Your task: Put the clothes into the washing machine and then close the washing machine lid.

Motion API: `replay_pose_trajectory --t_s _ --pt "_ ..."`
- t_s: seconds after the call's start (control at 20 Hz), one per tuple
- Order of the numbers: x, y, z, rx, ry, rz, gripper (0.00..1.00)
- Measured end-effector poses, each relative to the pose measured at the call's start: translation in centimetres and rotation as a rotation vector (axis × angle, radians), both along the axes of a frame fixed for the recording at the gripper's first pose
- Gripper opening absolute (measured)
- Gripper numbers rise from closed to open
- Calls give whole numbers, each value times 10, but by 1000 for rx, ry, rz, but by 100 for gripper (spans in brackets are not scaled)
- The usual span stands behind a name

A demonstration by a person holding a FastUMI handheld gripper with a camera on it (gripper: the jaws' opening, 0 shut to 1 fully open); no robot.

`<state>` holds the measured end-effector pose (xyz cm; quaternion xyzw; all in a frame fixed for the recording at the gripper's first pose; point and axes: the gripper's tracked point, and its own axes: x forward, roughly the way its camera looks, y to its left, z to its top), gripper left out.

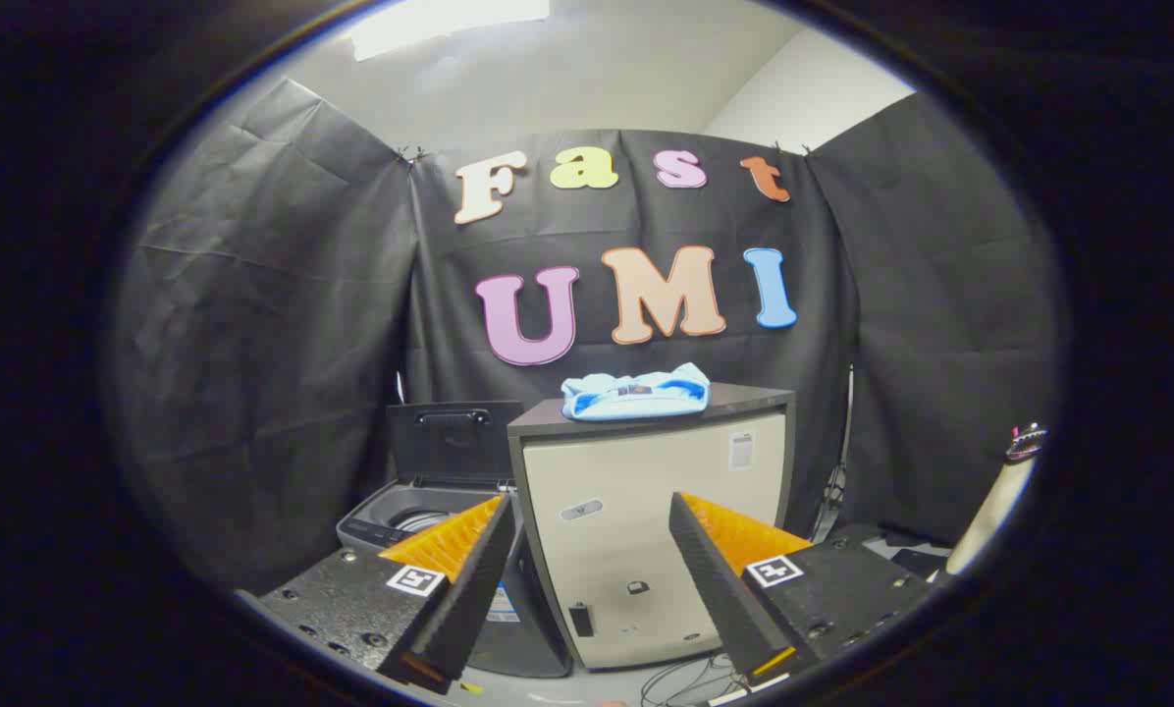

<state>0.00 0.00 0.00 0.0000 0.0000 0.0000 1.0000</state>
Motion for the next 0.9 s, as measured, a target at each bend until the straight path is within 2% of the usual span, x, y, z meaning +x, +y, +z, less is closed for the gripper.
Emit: replay_pose_trajectory --t_s 0.4,0.9 --pt "1 -2 -11 11 11 -7 96" --pt "17 -8 -1 1 -39 -20 96"
